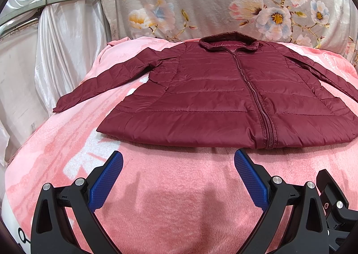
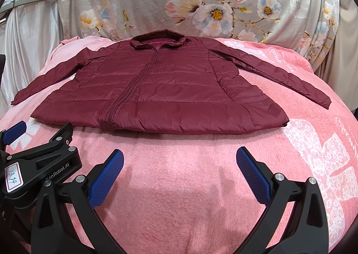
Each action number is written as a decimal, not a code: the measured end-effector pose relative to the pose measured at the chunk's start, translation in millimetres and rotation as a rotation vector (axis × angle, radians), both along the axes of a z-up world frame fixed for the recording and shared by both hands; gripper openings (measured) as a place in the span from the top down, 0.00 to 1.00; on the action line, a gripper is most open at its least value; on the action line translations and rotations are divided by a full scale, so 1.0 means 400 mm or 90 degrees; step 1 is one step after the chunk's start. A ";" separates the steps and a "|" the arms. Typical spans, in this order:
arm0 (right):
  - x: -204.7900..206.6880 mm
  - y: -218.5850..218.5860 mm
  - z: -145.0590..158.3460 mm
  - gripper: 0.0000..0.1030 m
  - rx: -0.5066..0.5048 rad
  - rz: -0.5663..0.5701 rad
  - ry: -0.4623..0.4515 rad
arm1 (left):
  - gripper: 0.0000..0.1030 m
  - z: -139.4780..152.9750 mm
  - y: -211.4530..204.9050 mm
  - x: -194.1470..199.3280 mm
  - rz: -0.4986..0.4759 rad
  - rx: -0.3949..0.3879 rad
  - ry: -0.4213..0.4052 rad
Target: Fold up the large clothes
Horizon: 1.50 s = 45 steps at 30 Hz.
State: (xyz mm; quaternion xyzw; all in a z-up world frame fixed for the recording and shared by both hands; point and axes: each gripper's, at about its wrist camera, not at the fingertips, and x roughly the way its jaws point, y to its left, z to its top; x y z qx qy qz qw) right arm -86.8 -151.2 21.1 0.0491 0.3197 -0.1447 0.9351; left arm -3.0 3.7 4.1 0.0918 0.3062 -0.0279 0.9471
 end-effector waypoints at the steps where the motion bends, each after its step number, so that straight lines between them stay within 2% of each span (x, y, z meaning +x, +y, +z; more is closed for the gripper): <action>1: 0.000 0.001 0.000 0.05 0.000 0.000 0.000 | 0.06 0.004 0.005 0.002 0.000 -0.001 0.001; 45: 0.001 0.004 0.000 0.05 -0.001 0.000 0.001 | 0.05 0.005 0.009 0.002 0.000 -0.003 0.002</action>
